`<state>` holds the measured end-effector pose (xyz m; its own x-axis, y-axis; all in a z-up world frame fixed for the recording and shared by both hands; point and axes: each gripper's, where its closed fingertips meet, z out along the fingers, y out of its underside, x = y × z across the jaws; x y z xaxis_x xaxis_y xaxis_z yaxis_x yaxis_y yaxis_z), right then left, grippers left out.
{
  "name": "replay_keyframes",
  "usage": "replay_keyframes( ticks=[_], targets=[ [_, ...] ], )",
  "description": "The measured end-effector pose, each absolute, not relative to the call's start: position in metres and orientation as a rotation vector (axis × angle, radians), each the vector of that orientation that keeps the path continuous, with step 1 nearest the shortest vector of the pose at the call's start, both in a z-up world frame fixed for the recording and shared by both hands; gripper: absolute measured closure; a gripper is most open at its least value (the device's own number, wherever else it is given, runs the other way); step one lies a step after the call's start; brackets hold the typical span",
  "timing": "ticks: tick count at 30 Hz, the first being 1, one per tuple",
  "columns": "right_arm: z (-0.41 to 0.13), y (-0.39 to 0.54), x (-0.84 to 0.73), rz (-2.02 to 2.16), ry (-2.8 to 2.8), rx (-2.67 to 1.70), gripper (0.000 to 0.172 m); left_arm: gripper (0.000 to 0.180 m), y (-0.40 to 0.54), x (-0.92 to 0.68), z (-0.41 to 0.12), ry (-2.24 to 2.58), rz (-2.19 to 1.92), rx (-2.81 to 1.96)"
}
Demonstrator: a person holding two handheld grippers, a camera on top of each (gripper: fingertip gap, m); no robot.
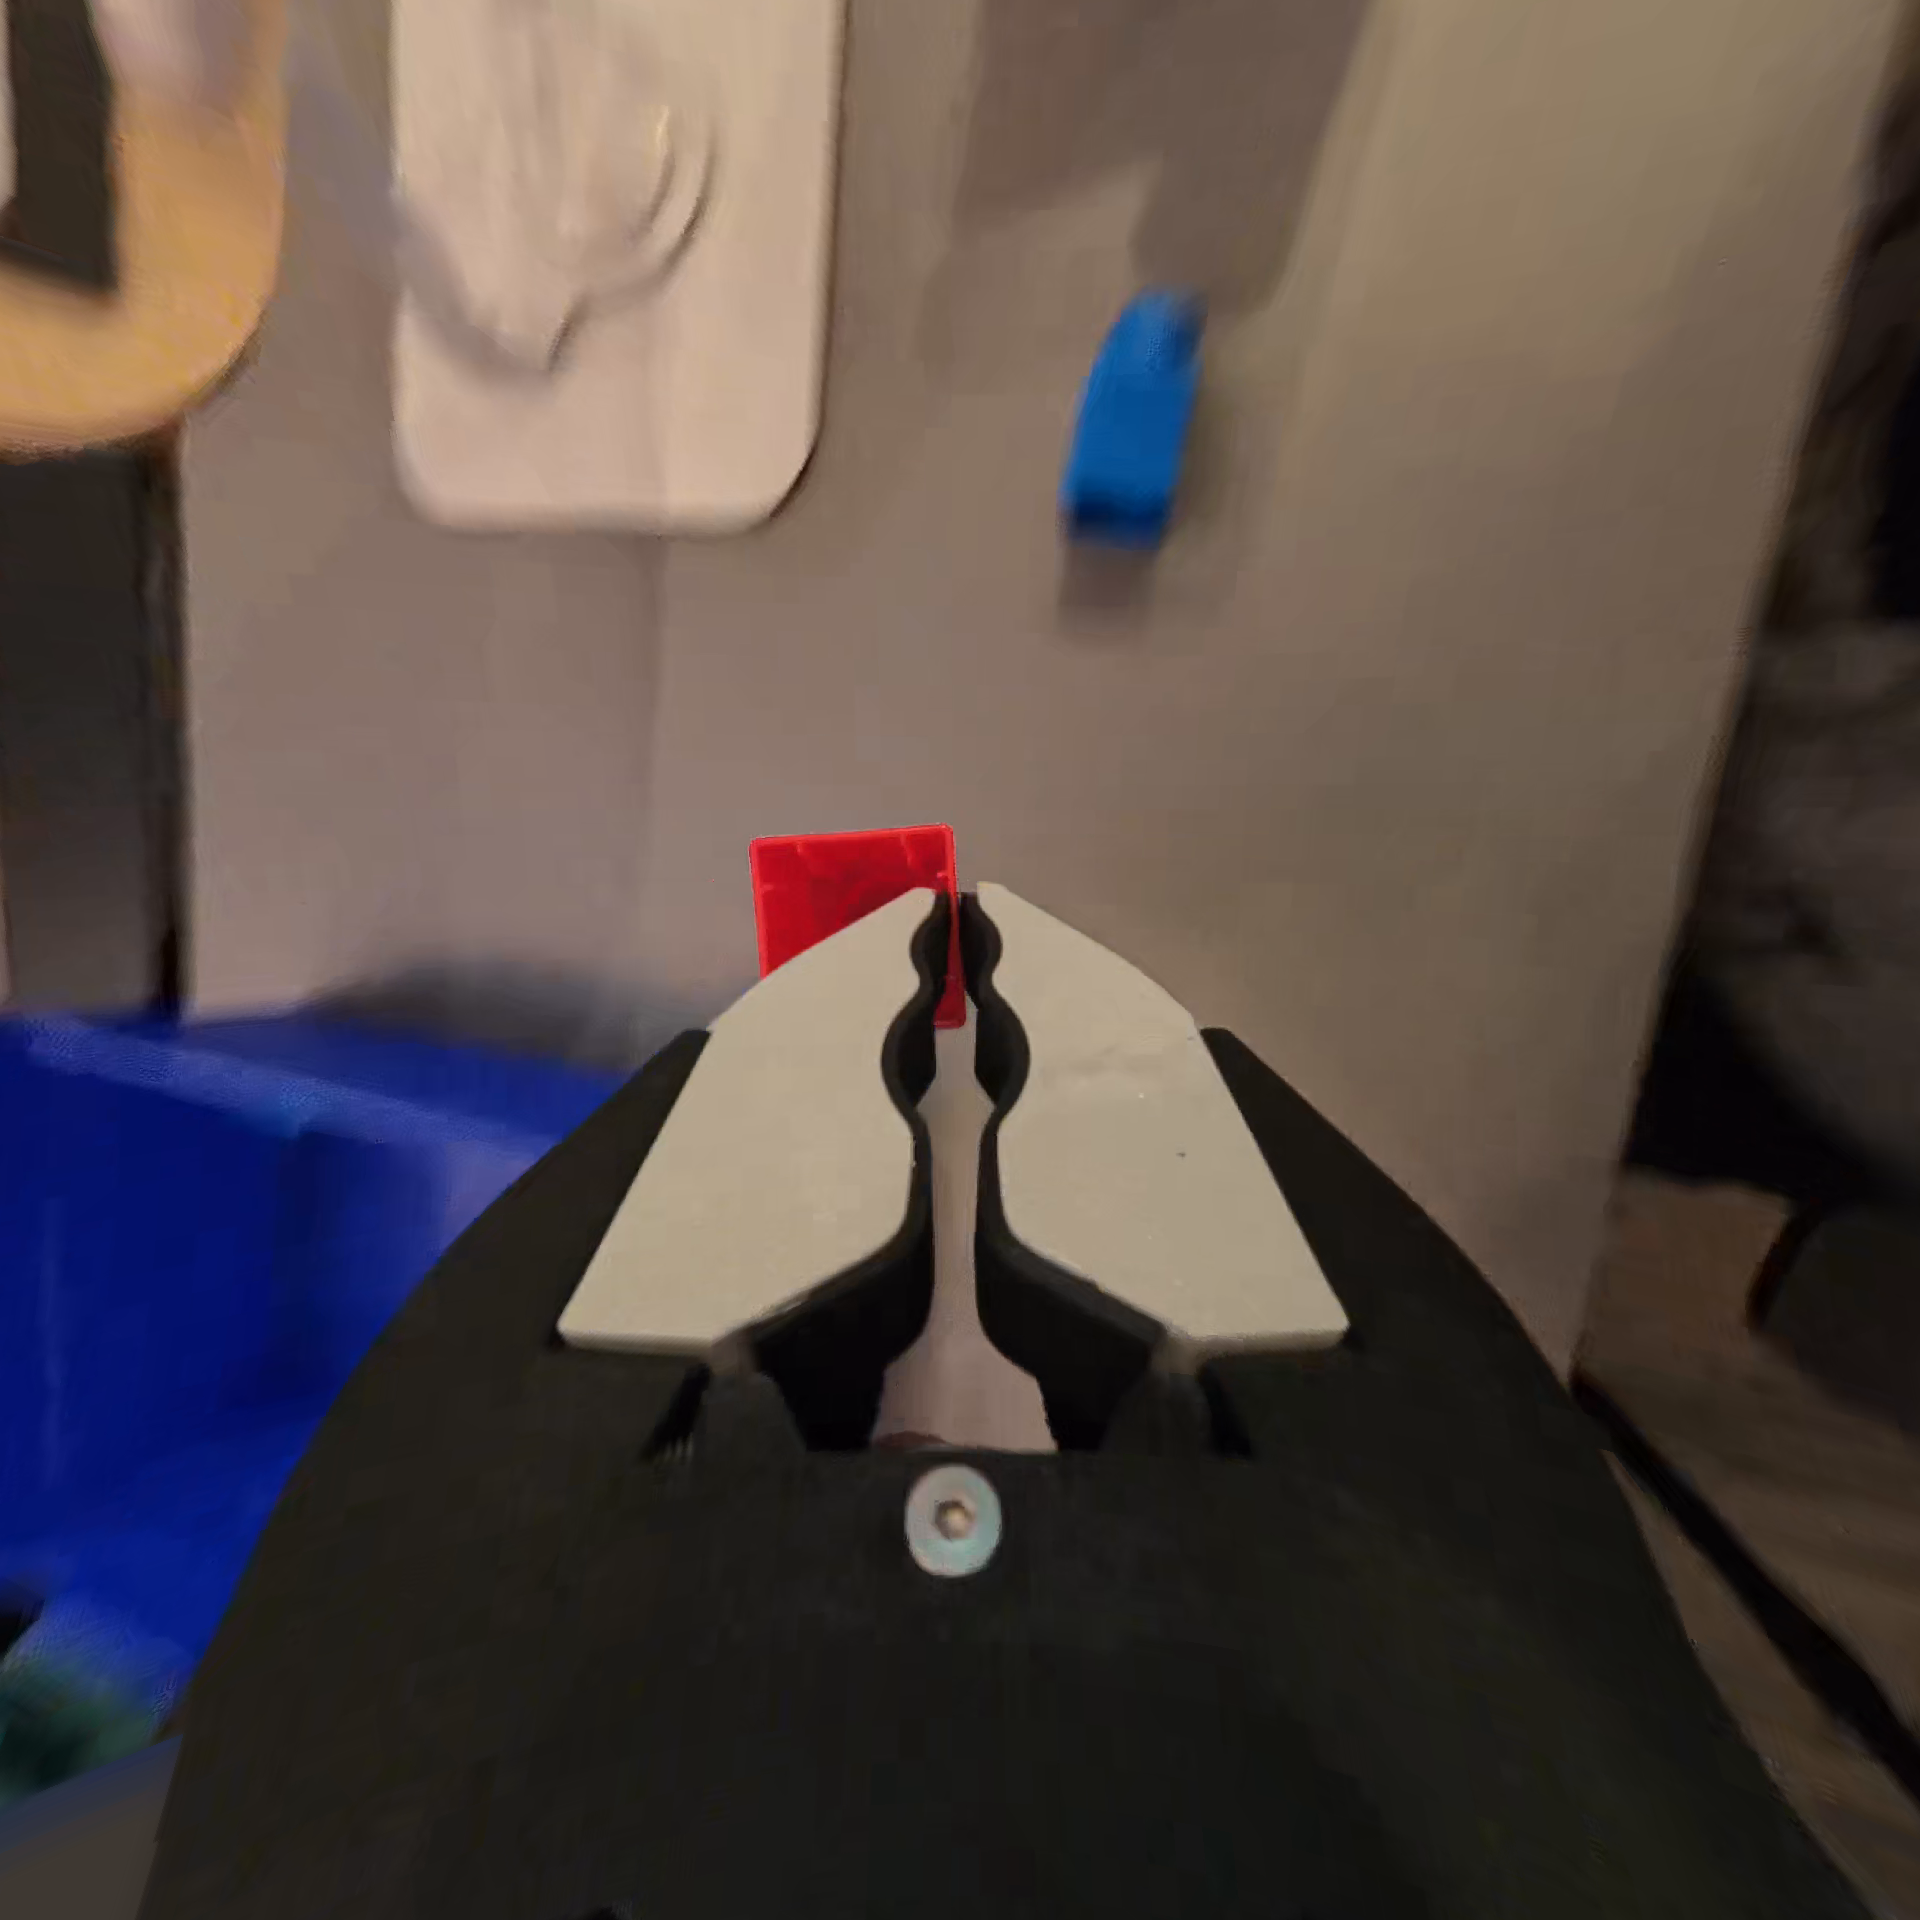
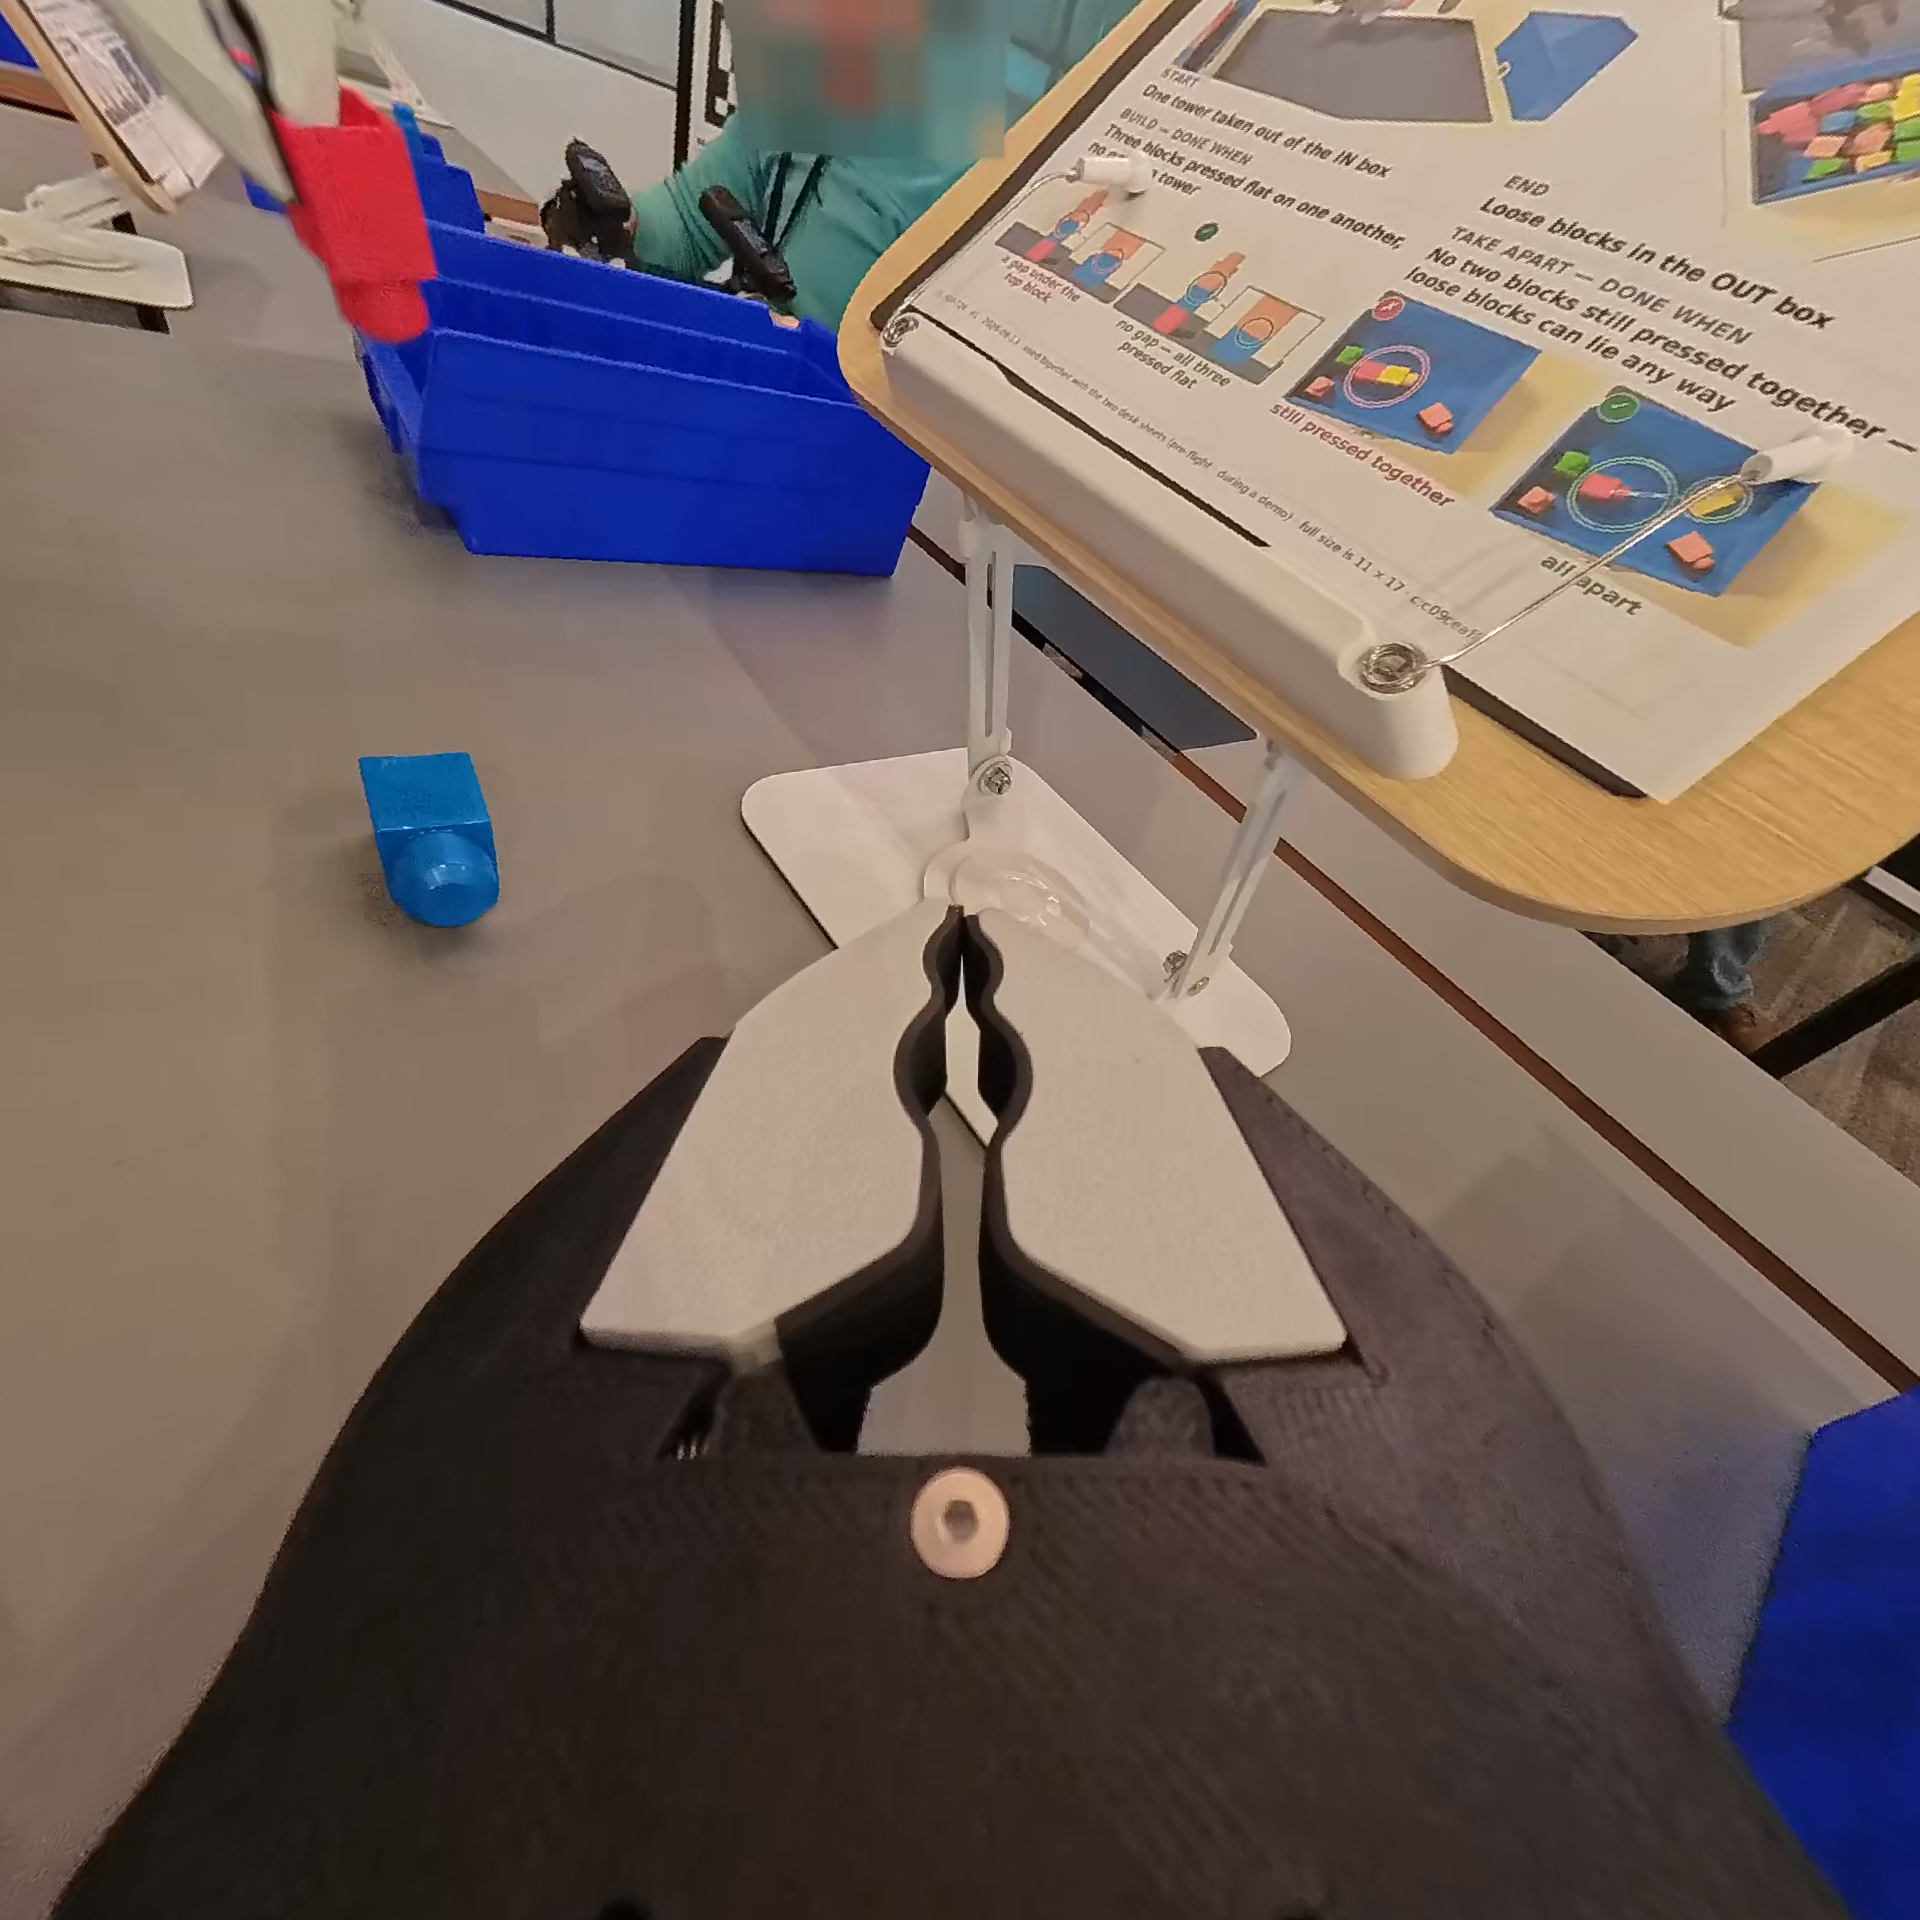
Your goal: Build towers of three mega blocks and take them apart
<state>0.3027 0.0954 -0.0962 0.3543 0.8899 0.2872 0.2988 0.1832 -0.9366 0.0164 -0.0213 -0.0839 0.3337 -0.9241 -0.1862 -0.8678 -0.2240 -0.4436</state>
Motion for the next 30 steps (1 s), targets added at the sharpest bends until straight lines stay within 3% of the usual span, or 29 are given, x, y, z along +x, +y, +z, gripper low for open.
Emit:
replay_keyframes(
  ticks=[8,22,30],
  targets=[
    [-0.094,0.097,0.306,0.61,-1.167,-1.369,0.172,0.179,-0.045,0.128,-0.152,1.42,-0.66,-1.938],
    [-0.097,0.096,0.303,0.611,-1.186,-1.373,0.172,0.179,-0.039,0.108,-0.197,1.28,-0.706,-1.989],
    [-0.099,0.096,0.304,0.608,-1.188,-1.378,0.172,0.15,-0.047,0.092,-0.209,1.307,-0.594,-2.066]
  ],
)
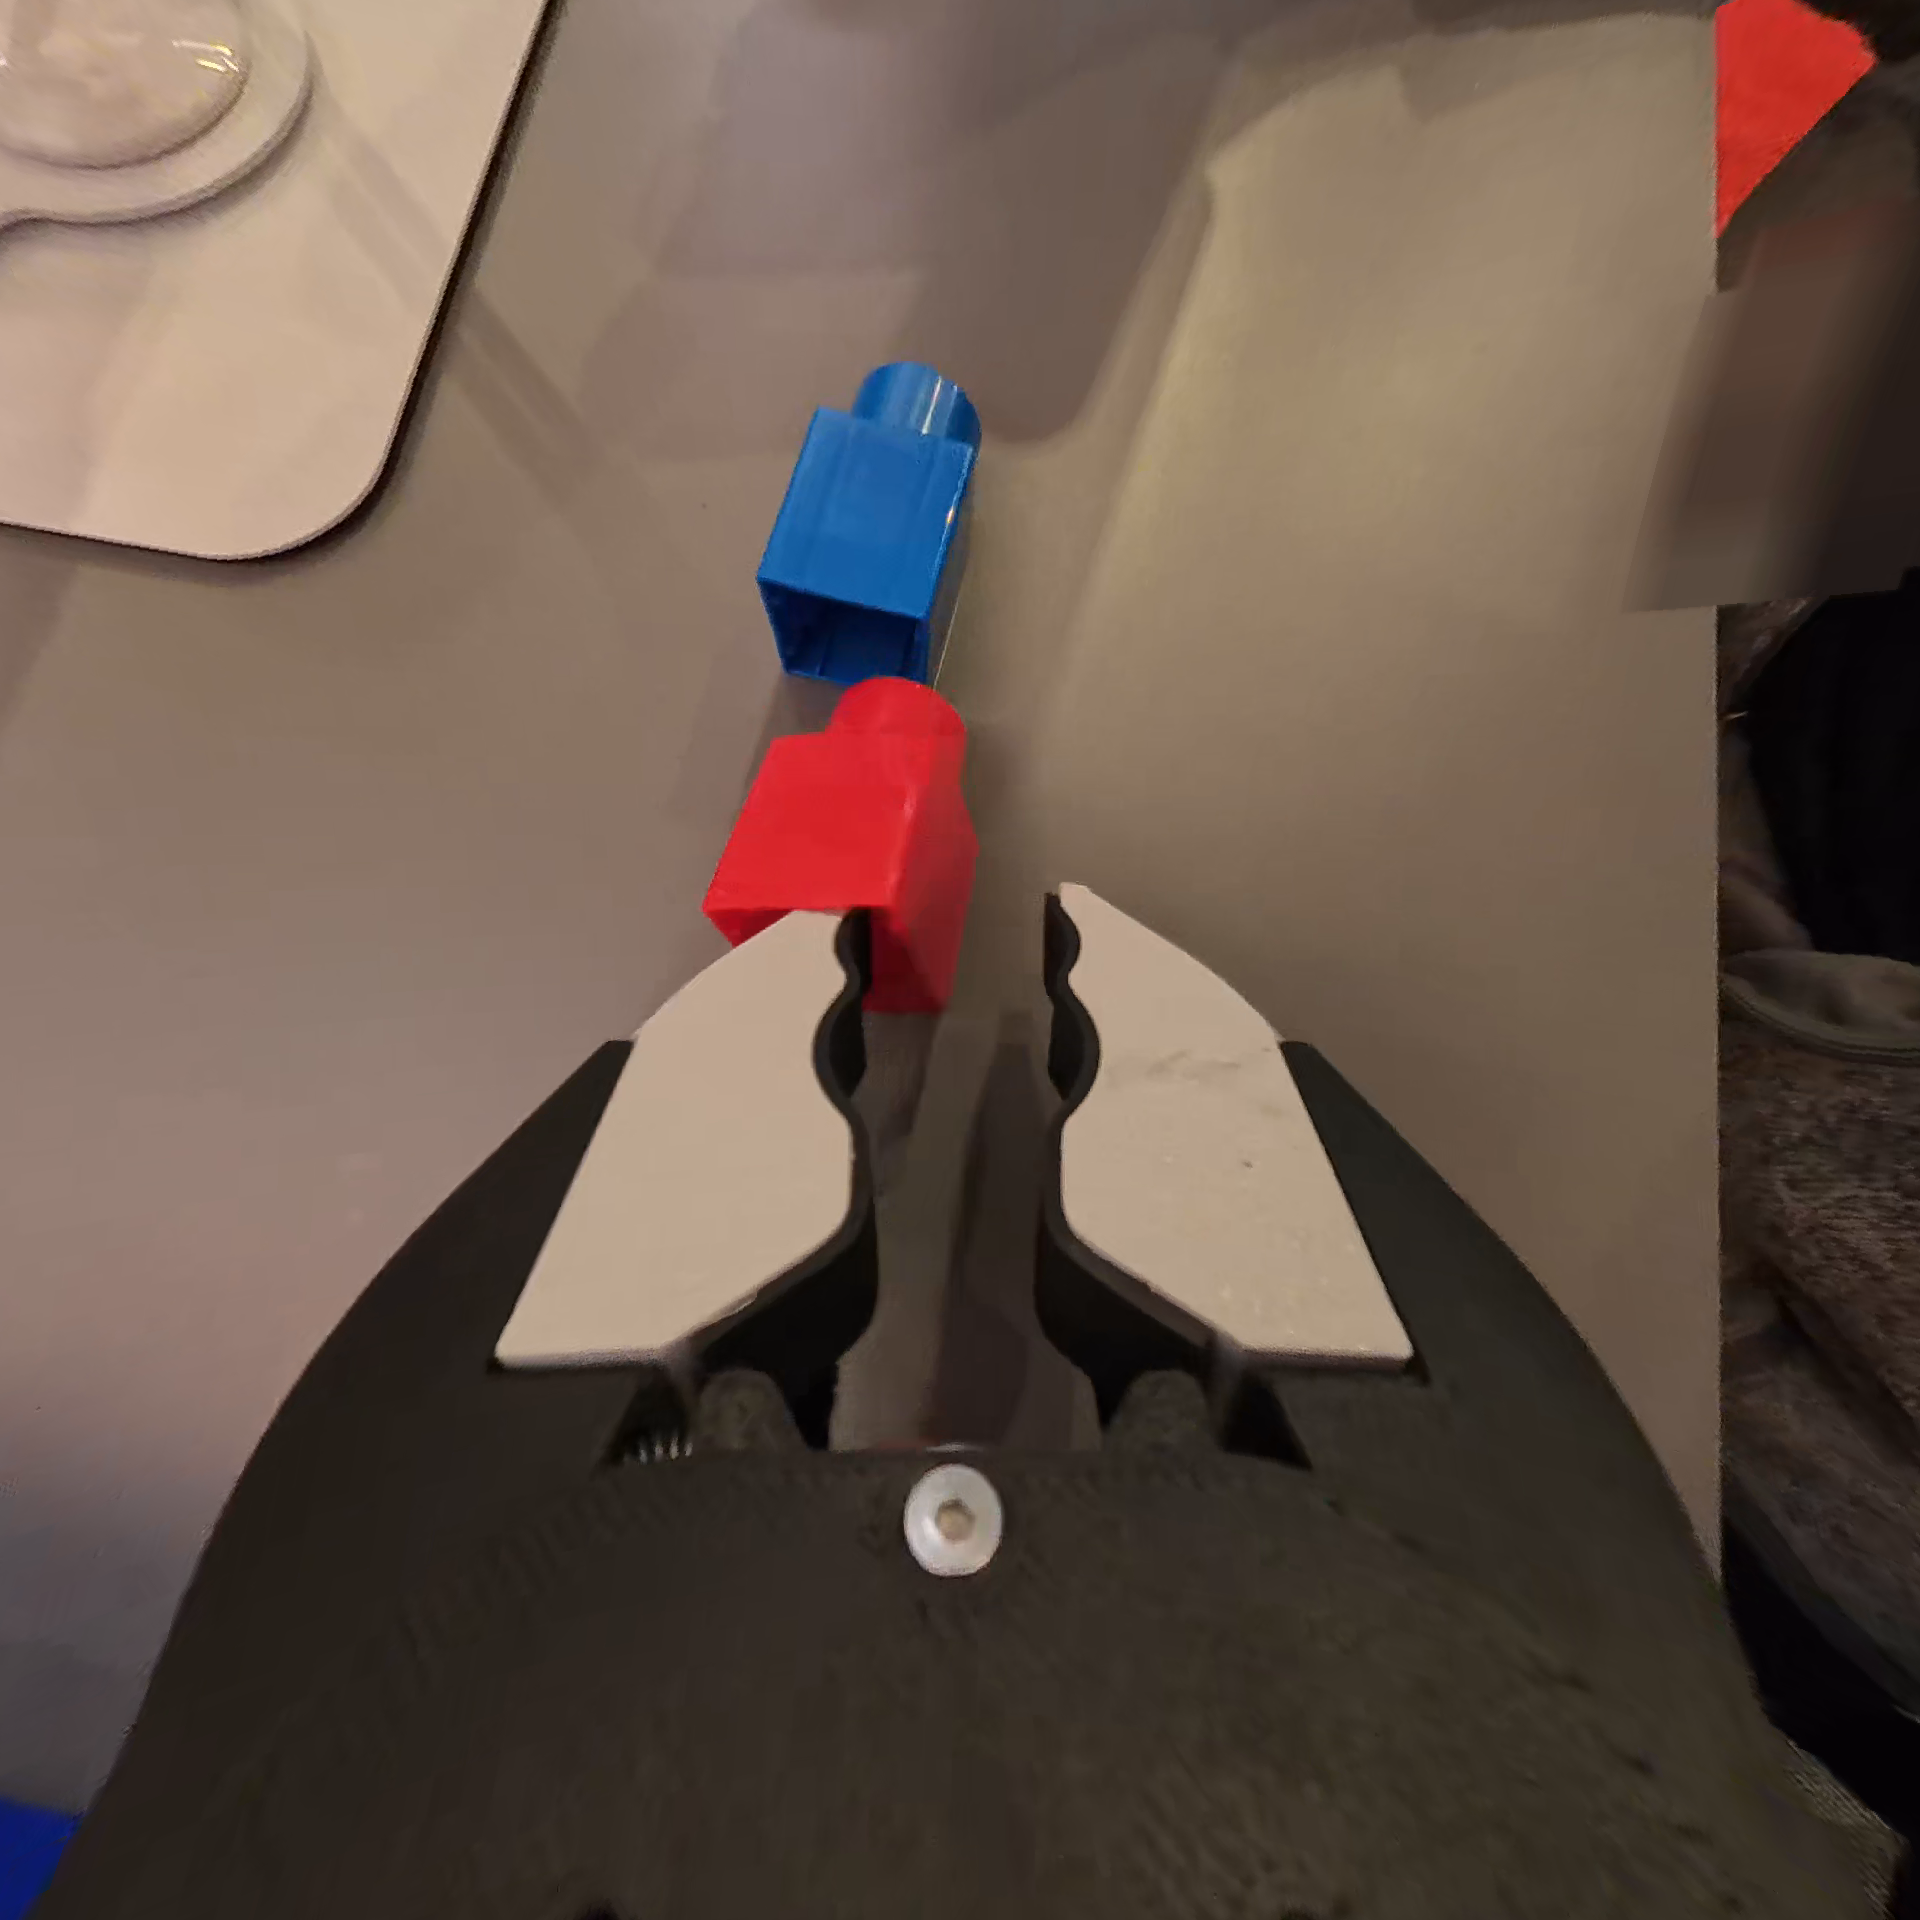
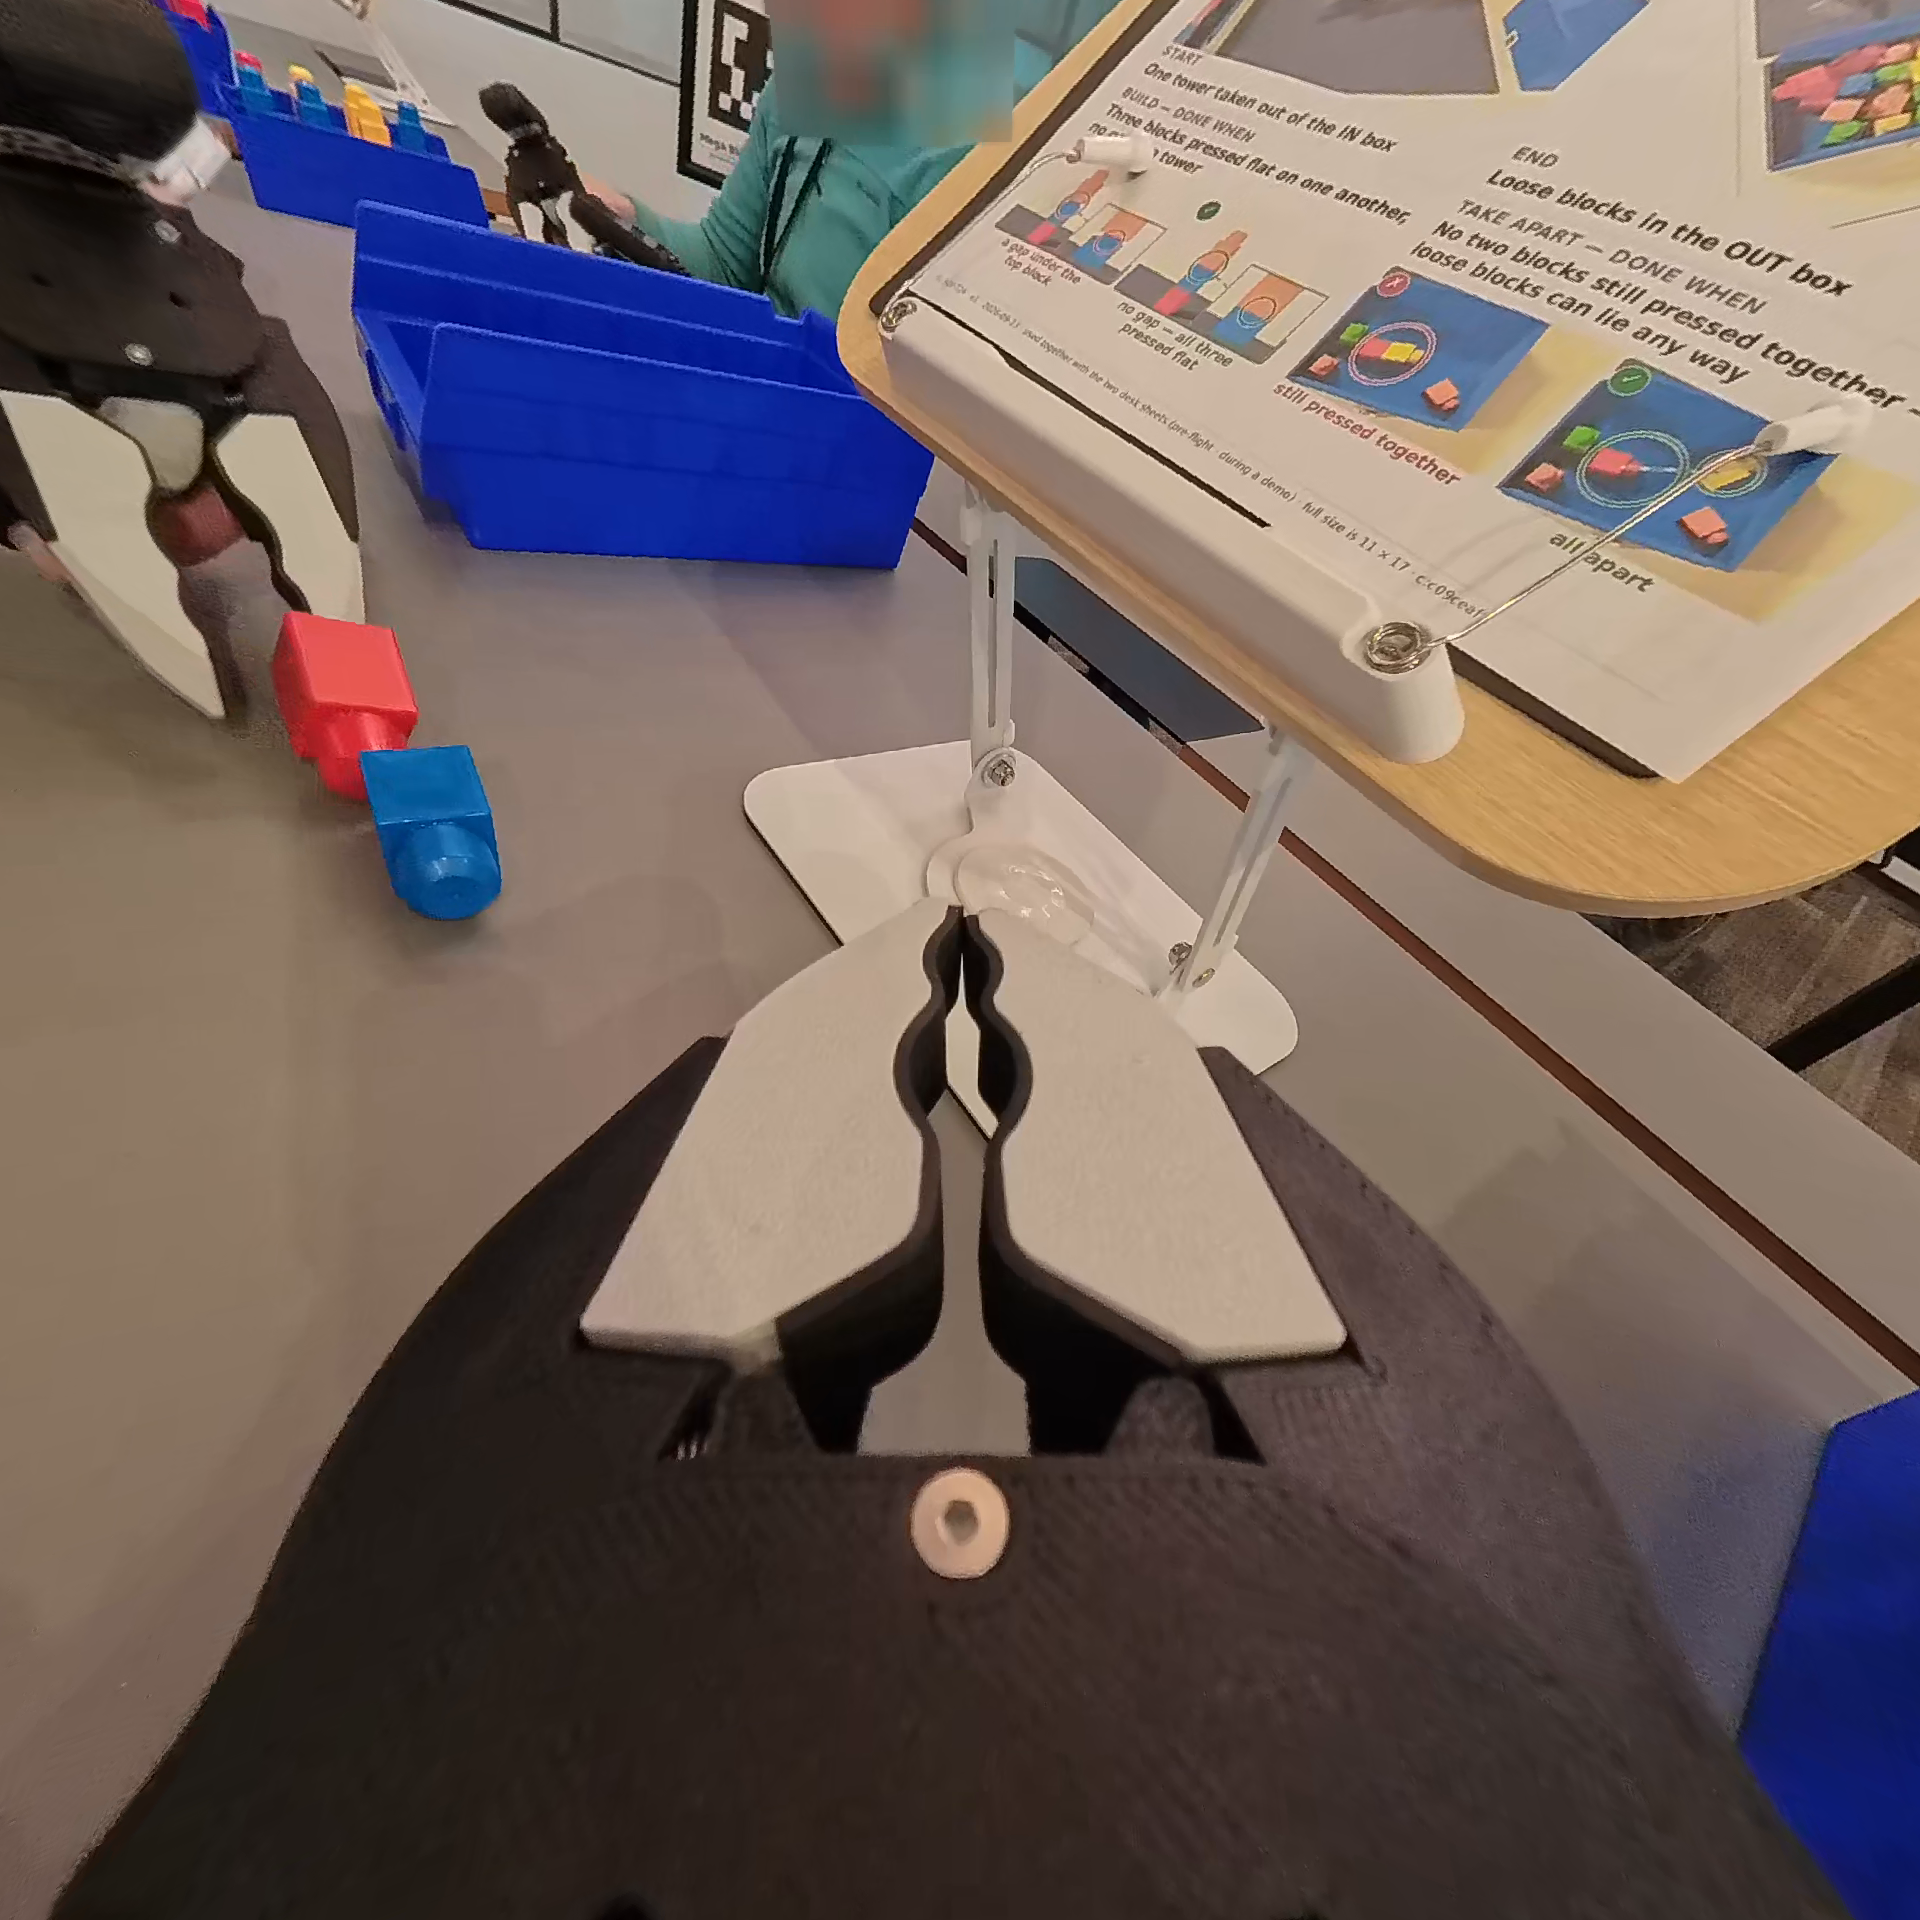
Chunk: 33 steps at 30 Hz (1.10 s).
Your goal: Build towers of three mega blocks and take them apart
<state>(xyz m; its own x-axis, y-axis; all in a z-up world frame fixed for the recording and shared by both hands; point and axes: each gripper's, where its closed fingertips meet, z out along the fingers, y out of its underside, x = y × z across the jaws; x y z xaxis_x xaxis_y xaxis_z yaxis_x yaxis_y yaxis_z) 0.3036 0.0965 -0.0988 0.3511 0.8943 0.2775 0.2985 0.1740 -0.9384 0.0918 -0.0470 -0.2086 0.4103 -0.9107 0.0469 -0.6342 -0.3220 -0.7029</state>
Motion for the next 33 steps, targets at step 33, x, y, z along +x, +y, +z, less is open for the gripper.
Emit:
replay_keyframes(
  ticks=[33],
  targets=[
    [-0.148,0.125,0.305,0.32,-1.252,-1.474,0.172,0.153,0.098,-0.195,-0.09,0.744,0.776,-1.993]
  ],
)
